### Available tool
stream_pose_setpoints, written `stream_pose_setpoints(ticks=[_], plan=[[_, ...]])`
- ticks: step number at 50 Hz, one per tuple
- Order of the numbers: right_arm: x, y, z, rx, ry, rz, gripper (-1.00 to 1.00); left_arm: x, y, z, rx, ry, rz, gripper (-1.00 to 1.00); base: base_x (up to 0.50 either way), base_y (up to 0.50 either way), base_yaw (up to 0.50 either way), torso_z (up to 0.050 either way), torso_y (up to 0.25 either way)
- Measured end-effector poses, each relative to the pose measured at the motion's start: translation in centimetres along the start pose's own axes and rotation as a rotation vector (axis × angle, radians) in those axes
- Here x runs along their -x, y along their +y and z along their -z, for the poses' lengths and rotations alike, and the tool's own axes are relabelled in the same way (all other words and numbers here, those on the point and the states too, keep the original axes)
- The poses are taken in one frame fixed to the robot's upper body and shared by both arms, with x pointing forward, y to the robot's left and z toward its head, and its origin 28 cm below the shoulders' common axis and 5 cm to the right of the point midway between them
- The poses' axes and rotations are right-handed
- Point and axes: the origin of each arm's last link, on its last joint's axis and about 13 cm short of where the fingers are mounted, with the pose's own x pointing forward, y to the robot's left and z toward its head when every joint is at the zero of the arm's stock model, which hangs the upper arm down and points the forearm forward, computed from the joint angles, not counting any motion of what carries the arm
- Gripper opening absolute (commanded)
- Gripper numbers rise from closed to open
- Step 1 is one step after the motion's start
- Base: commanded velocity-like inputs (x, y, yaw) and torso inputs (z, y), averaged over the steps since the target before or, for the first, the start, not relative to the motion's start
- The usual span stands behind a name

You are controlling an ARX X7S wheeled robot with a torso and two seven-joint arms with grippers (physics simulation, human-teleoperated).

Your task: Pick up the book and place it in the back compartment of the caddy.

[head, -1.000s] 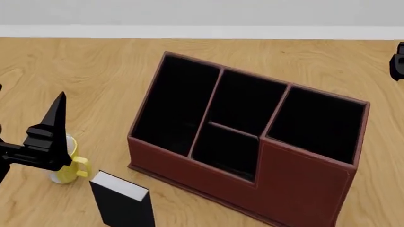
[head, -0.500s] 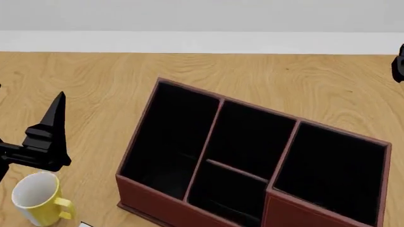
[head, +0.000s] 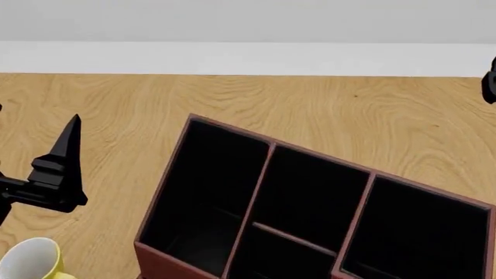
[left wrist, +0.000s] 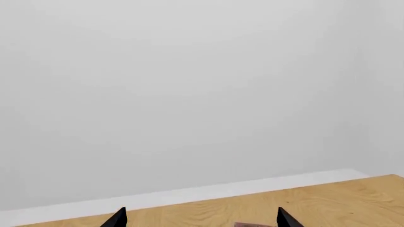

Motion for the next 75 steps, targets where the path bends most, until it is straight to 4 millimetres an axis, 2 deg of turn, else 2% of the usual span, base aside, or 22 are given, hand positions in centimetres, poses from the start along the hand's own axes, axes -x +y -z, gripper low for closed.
stream_pose_setpoints(ticks=[9, 52, 65, 75], plan=[[0.0, 0.0, -0.1, 0.001, -0.004, 0.002, 1.00, 0.0, 0.0, 0.0, 0.001, 0.005, 0.000, 1.00, 0.00, 0.00, 0.00, 0.000, -0.060], [0.1, -0.1, 0.0, 0.001, -0.001, -0.001, 1.00, 0.0, 0.0, 0.0, -0.008, 0.018, 0.002, 1.00, 0.00, 0.00, 0.00, 0.000, -0.187], [0.2, -0.1, 0.0, 0.000, 0.000, -0.001, 1.00, 0.1, -0.1, -0.2, -0.014, 0.025, 0.023, 1.00, 0.00, 0.00, 0.00, 0.000, -0.006], [0.2, 0.0, 0.1, -0.001, 0.002, -0.004, 1.00, 1.0, 0.3, -1.3, -0.060, 0.072, 0.109, 1.00, 0.00, 0.00, 0.00, 0.000, 0.000]])
